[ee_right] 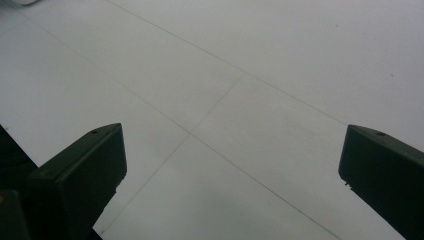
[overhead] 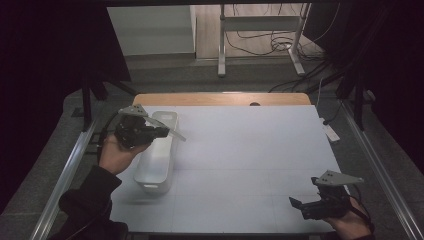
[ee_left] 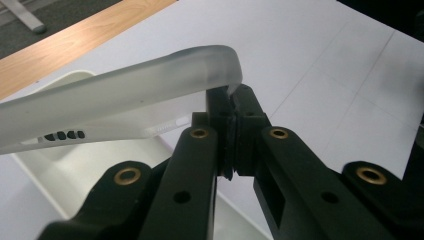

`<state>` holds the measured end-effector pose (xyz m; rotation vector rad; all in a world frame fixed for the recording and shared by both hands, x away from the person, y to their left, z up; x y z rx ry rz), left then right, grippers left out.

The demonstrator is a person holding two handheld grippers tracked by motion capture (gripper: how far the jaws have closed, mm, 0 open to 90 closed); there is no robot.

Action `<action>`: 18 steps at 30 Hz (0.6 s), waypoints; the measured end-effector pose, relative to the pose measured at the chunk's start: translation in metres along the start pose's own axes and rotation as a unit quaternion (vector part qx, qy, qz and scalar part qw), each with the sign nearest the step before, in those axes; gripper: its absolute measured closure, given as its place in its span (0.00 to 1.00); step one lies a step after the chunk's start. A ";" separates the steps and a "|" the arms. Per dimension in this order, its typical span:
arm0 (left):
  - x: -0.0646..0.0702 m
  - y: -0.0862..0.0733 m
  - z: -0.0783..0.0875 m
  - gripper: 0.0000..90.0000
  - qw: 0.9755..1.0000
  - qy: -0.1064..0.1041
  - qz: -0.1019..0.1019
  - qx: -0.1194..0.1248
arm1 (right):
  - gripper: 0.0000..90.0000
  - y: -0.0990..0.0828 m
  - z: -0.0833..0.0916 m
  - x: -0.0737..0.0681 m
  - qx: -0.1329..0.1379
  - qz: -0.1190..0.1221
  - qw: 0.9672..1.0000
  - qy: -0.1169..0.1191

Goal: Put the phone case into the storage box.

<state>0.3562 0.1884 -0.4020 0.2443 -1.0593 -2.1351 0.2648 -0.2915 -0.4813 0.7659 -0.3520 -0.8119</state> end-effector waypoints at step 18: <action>-0.023 -0.002 0.010 0.98 0.999 0.040 0.022 -0.013 | 0.00 -0.014 0.014 0.010 -0.003 -0.025 0.999 -0.028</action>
Point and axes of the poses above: each handheld gripper's, and its own axes: z roughly backward along the jaws, y roughly out of its top, x roughly to its right, the point moved 5 cm from there along -z, roughly forward along the jaws, and after that the axes turned 1 degree about z, right-handed, at the moved point
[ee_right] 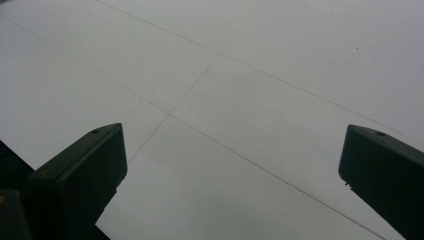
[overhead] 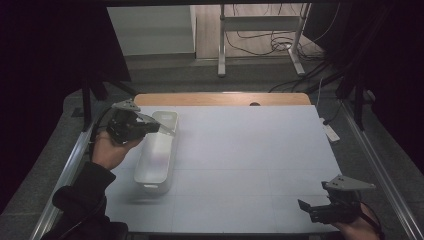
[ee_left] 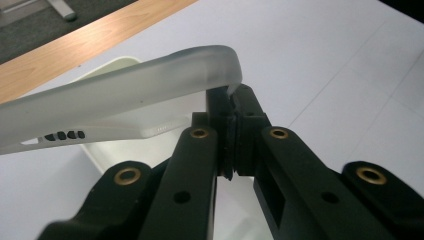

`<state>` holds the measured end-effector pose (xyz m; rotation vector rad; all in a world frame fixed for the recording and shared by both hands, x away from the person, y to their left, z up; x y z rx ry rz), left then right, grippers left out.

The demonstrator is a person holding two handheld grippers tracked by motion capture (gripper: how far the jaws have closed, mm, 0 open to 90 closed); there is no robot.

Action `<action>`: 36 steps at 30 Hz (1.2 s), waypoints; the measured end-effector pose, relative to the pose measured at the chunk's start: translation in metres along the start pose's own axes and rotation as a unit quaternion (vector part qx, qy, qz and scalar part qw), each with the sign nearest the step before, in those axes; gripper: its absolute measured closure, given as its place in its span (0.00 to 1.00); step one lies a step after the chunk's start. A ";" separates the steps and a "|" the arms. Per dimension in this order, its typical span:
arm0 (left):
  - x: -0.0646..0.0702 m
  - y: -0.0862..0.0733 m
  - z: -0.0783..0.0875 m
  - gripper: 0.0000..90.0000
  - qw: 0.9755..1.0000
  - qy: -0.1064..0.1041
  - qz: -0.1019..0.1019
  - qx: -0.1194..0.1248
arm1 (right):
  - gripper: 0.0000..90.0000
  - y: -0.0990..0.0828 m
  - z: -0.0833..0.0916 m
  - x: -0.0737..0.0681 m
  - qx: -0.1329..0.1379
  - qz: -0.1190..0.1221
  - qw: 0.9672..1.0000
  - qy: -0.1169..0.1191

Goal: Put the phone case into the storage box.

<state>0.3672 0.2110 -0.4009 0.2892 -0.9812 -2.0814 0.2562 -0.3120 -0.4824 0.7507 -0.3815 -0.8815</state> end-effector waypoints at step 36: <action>-0.030 0.010 -0.045 0.98 0.996 0.059 0.017 -0.066 | 0.00 -0.002 0.002 0.001 -0.001 -0.003 1.000 0.001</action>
Point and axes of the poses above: each handheld gripper's, and its own axes: z roughly backward along the jaws, y roughly out of its top, x roughly to its right, the point moved 5 cm from there along -z, roughly forward along the jaws, and after that the axes turned 1 degree about z, right-handed, at the moved point
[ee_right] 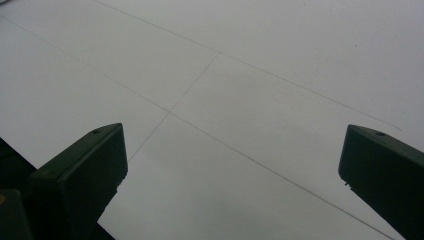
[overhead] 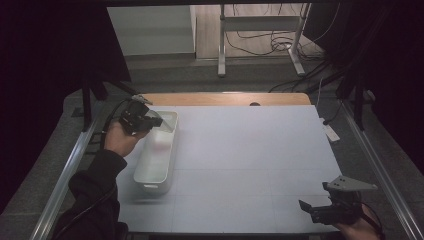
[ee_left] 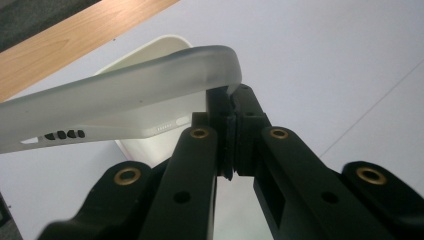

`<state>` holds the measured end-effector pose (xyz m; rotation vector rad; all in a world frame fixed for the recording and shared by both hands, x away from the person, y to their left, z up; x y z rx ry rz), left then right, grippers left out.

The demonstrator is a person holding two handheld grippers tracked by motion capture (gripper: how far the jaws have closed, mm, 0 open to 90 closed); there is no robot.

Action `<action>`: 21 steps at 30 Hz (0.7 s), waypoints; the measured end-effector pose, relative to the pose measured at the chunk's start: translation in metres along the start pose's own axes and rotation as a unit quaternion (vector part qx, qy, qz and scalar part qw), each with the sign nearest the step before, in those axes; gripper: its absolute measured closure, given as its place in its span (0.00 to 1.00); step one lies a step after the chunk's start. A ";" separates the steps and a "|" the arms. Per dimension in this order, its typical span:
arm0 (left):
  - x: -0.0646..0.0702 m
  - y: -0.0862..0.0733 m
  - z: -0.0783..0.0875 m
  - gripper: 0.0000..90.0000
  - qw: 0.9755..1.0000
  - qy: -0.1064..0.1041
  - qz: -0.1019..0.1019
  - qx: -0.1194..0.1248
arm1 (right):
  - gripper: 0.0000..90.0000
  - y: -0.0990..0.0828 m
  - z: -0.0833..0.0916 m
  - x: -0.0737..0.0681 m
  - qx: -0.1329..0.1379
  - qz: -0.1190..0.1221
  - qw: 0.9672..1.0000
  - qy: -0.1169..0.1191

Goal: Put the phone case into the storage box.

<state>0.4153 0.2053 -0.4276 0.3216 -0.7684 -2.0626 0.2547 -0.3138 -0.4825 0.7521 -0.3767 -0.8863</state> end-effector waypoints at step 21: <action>-0.010 -0.001 -0.040 0.98 0.999 0.014 0.025 -0.031 | 0.00 0.000 -0.002 -0.002 -0.009 0.006 1.000 0.007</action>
Point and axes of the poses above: each handheld gripper's, and its own axes: z roughly backward along the jaws, y roughly out of its top, x roughly to its right, the point moved 5 cm from there along -z, roughly forward along the jaws, and after that the axes turned 1 degree about z, right-handed, at the moved point
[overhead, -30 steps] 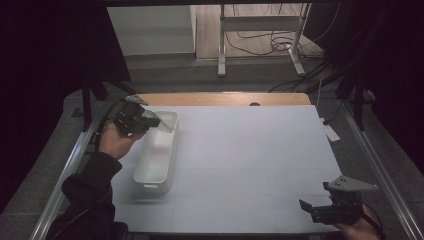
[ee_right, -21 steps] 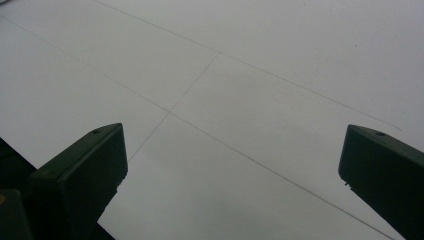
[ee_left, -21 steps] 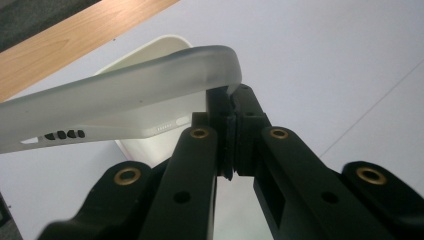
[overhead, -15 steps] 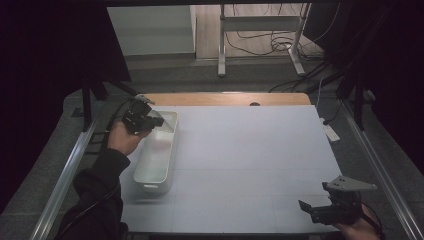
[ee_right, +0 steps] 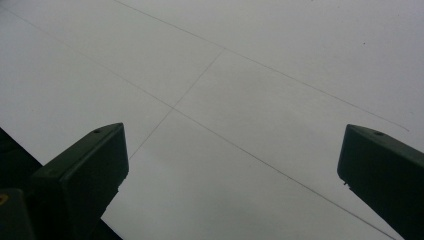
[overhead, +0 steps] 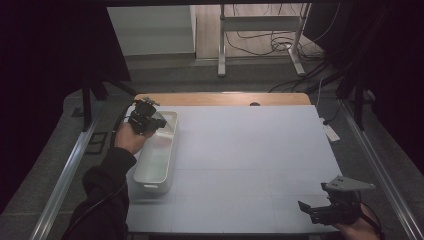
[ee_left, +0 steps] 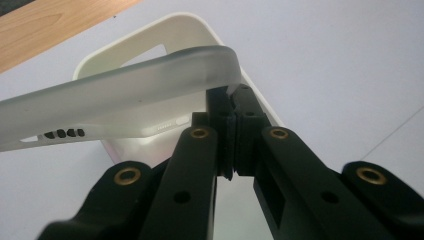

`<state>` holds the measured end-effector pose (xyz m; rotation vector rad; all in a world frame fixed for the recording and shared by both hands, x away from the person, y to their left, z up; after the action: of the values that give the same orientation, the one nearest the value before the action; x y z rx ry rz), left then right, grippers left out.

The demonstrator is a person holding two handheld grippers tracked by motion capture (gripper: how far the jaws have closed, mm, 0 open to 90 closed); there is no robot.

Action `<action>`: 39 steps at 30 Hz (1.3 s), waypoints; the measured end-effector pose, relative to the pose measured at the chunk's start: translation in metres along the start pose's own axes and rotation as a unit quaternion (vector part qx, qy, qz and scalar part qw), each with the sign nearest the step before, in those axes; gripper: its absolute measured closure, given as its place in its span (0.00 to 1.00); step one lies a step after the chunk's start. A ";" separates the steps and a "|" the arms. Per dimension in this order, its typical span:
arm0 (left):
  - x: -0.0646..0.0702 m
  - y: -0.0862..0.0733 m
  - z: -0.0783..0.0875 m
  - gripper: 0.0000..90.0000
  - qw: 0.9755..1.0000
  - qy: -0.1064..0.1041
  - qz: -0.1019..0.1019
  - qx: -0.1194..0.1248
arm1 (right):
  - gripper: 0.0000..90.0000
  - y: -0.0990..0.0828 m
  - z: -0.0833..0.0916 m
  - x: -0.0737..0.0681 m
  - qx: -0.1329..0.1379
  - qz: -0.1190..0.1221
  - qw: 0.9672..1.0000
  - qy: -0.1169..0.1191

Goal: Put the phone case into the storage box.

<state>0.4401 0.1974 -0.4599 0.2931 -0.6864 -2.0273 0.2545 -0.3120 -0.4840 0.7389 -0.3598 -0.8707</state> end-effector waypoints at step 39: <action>-0.005 0.018 -0.043 0.97 0.999 -0.004 0.031 0.000 | 0.01 -0.001 0.000 -0.001 -0.003 0.005 1.000 0.008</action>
<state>0.4753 0.1791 -0.4847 0.2609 -0.6932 -1.9695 0.2538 -0.3112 -0.4846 0.7371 -0.3465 -0.8549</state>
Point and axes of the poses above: each handheld gripper's, and its own axes: z roughly backward along the jaws, y roughly out of its top, x roughly to its right, the point moved 5 cm from there along -z, roughly forward along the jaws, and after that the axes turned 1 degree about z, right-handed, at the moved point
